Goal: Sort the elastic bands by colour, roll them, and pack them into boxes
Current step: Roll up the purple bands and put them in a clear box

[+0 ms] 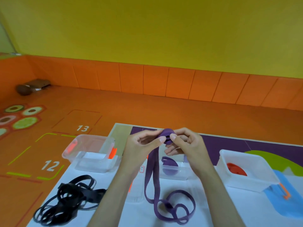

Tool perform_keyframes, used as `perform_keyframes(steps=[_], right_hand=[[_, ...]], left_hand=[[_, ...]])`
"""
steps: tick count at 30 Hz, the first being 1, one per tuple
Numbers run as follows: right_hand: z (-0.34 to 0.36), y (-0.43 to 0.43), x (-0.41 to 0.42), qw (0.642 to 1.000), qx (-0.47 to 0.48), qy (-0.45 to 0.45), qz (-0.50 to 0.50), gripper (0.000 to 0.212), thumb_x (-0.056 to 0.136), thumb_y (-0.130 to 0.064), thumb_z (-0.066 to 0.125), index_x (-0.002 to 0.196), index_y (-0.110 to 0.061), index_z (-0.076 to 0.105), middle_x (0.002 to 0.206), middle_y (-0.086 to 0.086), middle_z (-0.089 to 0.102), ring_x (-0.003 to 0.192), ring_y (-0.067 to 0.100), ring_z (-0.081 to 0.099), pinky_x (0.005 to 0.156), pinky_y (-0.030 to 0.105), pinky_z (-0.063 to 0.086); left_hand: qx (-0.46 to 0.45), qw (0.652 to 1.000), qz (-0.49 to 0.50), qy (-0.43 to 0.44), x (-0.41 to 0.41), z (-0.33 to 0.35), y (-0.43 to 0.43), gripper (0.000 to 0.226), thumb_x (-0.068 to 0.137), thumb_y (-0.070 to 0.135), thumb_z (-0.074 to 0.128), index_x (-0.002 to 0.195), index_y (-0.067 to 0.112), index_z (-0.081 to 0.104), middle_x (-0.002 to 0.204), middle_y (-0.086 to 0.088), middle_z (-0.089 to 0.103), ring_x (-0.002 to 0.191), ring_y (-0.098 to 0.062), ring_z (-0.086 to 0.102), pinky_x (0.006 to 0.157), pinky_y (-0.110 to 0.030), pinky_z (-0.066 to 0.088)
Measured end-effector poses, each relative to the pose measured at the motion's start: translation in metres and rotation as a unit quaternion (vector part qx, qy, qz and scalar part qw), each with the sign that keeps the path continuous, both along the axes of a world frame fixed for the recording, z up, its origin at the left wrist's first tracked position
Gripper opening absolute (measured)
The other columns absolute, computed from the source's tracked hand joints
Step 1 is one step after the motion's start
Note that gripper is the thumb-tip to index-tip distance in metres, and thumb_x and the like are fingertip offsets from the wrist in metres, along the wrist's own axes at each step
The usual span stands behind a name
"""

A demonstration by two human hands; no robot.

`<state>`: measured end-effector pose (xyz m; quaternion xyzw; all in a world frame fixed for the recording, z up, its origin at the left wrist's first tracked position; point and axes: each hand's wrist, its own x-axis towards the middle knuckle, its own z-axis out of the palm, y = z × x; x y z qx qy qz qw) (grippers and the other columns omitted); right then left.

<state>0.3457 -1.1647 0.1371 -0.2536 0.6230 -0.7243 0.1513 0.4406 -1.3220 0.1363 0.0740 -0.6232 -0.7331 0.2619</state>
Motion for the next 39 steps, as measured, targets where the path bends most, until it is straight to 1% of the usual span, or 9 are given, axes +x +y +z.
perform_keyframes(steps=[5, 9, 11, 15, 22, 28, 33, 36, 39], right_hand=[[-0.036, -0.015, 0.023, 0.990, -0.033, -0.139, 0.019, 0.023, 0.090, -0.031, 0.072, 0.095, -0.009, 0.068, 0.082, 0.023, 0.076, 0.067, 0.029, 0.076, 0.061, 0.029, 0.061], [-0.044, -0.004, 0.016, 0.993, 0.114, -0.022, 0.010, 0.016, 0.097, -0.028, 0.077, 0.089, -0.015, 0.074, 0.065, 0.004, 0.066, 0.052, 0.016, 0.056, 0.051, 0.024, 0.047], [-0.044, -0.001, 0.012, 0.993, 0.114, 0.000, -0.002, 0.009, 0.095, -0.022, 0.080, 0.089, -0.015, 0.078, 0.062, 0.005, 0.065, 0.049, 0.016, 0.059, 0.049, 0.022, 0.049], [-0.051, -0.003, 0.017, 0.998, 0.016, -0.065, 0.009, 0.008, 0.089, -0.019, 0.082, 0.097, -0.017, 0.083, 0.088, 0.016, 0.080, 0.079, 0.029, 0.081, 0.071, 0.026, 0.063], [-0.090, -0.012, 0.031, 0.978, -0.043, -0.202, 0.042, 0.036, 0.098, -0.036, 0.075, 0.129, -0.017, 0.075, 0.124, 0.014, 0.077, 0.119, 0.029, 0.073, 0.096, 0.034, 0.060], [-0.094, -0.021, 0.036, 0.969, 0.007, -0.233, -0.077, 0.060, 0.067, -0.050, 0.091, 0.111, -0.014, 0.074, 0.099, 0.010, 0.081, 0.095, 0.023, 0.079, 0.080, 0.030, 0.063], [-0.099, -0.021, 0.035, 0.954, 0.008, -0.263, -0.142, 0.033, 0.082, -0.020, 0.091, 0.107, -0.007, 0.074, 0.092, 0.014, 0.081, 0.087, 0.024, 0.078, 0.088, 0.036, 0.064], [-0.107, -0.020, 0.039, 0.941, -0.010, -0.318, -0.111, 0.022, 0.090, -0.027, 0.083, 0.098, -0.007, 0.078, 0.080, 0.008, 0.075, 0.073, 0.016, 0.070, 0.079, 0.031, 0.059], [-0.109, -0.021, 0.042, 0.962, 0.064, -0.240, -0.114, 0.021, 0.096, -0.030, 0.075, 0.098, -0.010, 0.080, 0.095, 0.011, 0.080, 0.092, 0.021, 0.076, 0.089, 0.038, 0.064]], left_hand=[[-0.054, 0.998, 0.022, -0.026, 0.006, -0.025, -0.007, 0.022, 0.092, 0.006, 0.079, 0.108, 0.021, 0.084, 0.103, 0.004, 0.083, 0.100, -0.011, 0.078, 0.084, -0.015, 0.055], [-0.139, 0.989, -0.022, -0.056, 0.018, -0.045, -0.011, 0.025, 0.098, 0.007, 0.075, 0.106, 0.029, 0.083, 0.103, 0.010, 0.083, 0.100, -0.009, 0.078, 0.085, -0.015, 0.055], [-0.145, 0.987, -0.026, -0.056, 0.018, -0.053, -0.007, 0.021, 0.098, 0.011, 0.076, 0.110, 0.027, 0.082, 0.106, 0.010, 0.082, 0.102, -0.009, 0.077, 0.087, -0.017, 0.056], [-0.080, 0.995, 0.037, -0.039, 0.014, -0.069, -0.005, 0.027, 0.087, 0.016, 0.088, 0.112, 0.024, 0.082, 0.107, 0.008, 0.082, 0.102, -0.012, 0.079, 0.086, -0.020, 0.060], [-0.136, 0.984, 0.115, -0.026, 0.008, -0.095, -0.001, 0.038, 0.078, 0.019, 0.093, 0.111, 0.036, 0.081, 0.106, 0.018, 0.081, 0.102, -0.006, 0.077, 0.090, -0.021, 0.059], [-0.275, 0.948, 0.159, -0.033, 0.007, -0.111, 0.016, 0.029, 0.088, 0.040, 0.080, 0.111, 0.055, 0.072, 0.106, 0.037, 0.073, 0.101, 0.007, 0.071, 0.084, -0.006, 0.050], [-0.290, 0.946, 0.142, -0.021, 0.003, -0.124, 0.022, 0.036, 0.088, 0.028, 0.084, 0.118, 0.041, 0.071, 0.107, 0.039, 0.072, 0.101, 0.006, 0.072, 0.085, -0.008, 0.052], [-0.279, 0.950, 0.133, -0.035, 0.005, -0.131, 0.022, 0.037, 0.085, 0.034, 0.085, 0.119, 0.039, 0.074, 0.104, 0.038, 0.073, 0.098, 0.004, 0.073, 0.085, -0.010, 0.054], [-0.300, 0.943, 0.142, -0.034, 0.009, -0.128, 0.026, 0.042, 0.085, 0.037, 0.080, 0.124, 0.044, 0.067, 0.098, 0.048, 0.068, 0.094, 0.009, 0.072, 0.082, -0.006, 0.051]])
